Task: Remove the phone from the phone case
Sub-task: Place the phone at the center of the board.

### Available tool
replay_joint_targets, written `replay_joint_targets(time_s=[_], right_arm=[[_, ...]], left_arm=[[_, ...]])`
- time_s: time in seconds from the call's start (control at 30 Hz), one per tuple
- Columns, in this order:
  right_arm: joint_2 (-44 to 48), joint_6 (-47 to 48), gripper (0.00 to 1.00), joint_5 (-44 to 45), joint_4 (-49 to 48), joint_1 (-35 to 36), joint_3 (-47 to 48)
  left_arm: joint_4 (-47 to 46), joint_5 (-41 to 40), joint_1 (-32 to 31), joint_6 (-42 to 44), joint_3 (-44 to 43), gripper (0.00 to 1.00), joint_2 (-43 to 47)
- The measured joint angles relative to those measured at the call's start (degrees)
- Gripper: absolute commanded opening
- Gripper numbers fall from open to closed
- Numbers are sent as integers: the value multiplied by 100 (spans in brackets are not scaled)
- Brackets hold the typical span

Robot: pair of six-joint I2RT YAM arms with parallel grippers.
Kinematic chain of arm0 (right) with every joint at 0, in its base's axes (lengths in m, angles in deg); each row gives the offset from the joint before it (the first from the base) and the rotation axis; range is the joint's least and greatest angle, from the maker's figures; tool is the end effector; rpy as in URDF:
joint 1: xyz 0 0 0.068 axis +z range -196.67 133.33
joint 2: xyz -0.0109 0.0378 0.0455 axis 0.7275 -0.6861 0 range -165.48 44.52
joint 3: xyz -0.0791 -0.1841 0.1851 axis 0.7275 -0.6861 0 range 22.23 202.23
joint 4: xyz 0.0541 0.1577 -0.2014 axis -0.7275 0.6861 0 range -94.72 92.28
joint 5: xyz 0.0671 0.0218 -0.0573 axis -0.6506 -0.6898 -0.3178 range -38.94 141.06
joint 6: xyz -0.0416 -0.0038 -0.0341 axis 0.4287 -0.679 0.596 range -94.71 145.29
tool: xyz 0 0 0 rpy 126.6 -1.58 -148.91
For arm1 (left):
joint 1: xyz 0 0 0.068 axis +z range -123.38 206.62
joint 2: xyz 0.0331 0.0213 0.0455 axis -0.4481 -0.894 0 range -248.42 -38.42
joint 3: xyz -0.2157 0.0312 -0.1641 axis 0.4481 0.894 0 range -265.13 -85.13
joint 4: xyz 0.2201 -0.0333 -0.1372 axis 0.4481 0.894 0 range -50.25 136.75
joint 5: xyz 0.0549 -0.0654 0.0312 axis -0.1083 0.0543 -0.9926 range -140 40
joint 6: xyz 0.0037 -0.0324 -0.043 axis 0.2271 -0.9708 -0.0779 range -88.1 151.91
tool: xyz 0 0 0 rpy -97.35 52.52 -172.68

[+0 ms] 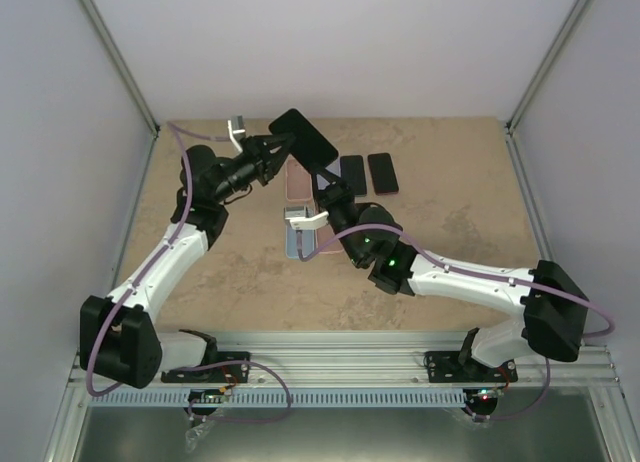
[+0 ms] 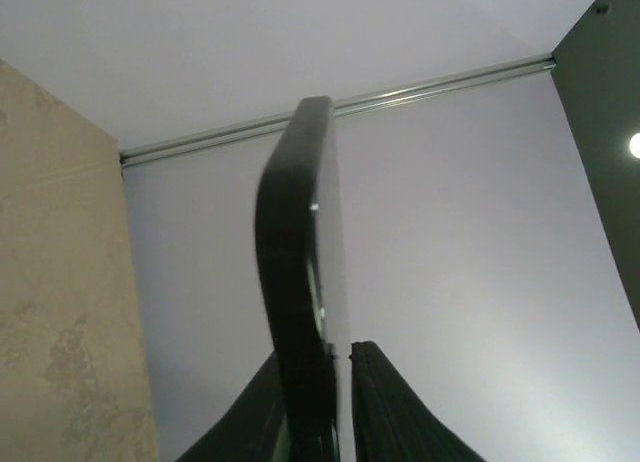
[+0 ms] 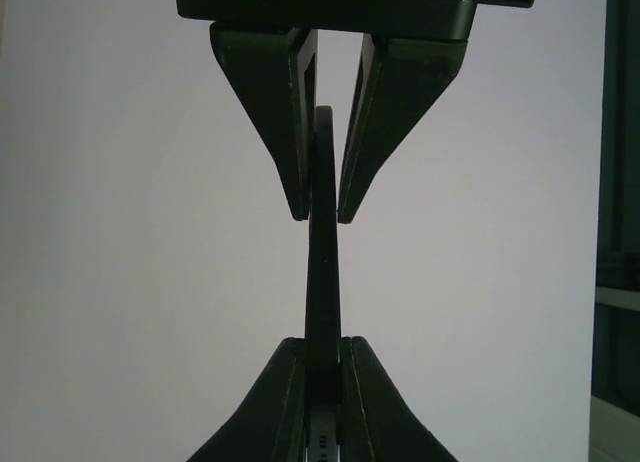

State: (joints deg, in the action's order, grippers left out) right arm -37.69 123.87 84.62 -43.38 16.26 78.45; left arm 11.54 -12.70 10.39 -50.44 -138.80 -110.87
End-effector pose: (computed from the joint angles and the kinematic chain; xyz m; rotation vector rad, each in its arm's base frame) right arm 0.1685 0.2866 0.3443 -1.2558 0.7218 -0.9076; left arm 0.2750 -0.1025 0.3599 -0.3418 1.7037 -1.7993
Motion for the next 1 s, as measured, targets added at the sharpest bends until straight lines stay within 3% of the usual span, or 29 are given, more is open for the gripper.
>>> replay_joint_targets(time_s=[0.13, 0.3, 0.37, 0.63, 0.83, 1.0], right_arm=[[-50, 127, 6, 0, -164, -2, -90], [-66, 133, 59, 13, -280, 17, -92], [-44, 120, 69, 17, -313, 28, -92], [181, -157, 85, 33, -120, 31, -367], [520, -1364, 96, -13, 1532, 31, -214], [721, -2321, 98, -262, 3001, 31, 37]], left_arm=[[2, -20, 0, -107, 31, 1, -31], [-26, -26, 13, -105, 44, 0, -26], [44, -26, 50, -63, 96, 0, -26], [317, -15, 136, 251, 136, 0, -44], [691, -37, 234, 603, 50, 0, -118], [1080, -83, 319, 1067, -136, 0, -238]])
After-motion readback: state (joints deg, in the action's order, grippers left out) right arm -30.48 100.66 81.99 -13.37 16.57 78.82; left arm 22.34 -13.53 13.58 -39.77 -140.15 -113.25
